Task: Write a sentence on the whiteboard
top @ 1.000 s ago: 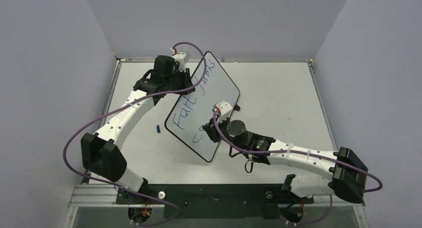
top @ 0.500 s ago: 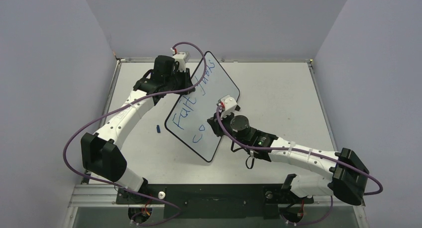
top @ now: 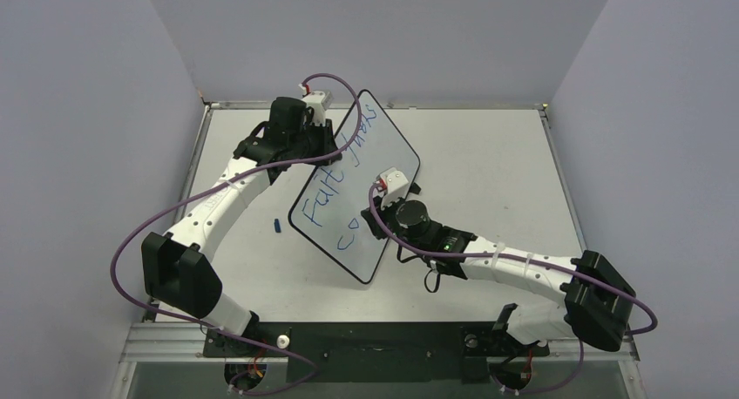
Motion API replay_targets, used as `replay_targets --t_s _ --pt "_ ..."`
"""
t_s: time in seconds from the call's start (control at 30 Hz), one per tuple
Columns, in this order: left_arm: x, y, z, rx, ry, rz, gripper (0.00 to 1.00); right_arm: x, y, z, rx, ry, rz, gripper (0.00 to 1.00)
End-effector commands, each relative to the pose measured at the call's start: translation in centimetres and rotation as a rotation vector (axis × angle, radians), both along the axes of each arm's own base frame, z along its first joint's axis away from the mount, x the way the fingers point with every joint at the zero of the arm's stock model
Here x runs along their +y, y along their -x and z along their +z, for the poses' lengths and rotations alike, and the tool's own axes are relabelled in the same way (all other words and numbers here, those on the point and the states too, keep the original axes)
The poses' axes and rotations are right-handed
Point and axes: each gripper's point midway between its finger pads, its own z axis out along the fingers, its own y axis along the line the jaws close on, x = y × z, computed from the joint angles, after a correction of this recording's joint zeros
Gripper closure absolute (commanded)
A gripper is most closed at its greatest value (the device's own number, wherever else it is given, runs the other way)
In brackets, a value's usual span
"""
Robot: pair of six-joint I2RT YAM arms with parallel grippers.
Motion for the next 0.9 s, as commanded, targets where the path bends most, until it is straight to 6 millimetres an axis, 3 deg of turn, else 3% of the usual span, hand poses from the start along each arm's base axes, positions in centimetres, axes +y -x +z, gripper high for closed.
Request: replay_targets --t_s 0.0,0.87 --pt "2.24 -2.48 2.86 -0.17 -0.092 0.056 1.0 1.06 -0.48 2.27 -0.033 -0.074 0.014 1.0" --pt "2.21 -2.52 2.72 -0.166 -0.092 0.055 1.0 2.01 -0.52 2.18 -0.018 -0.098 0.028 1.0"
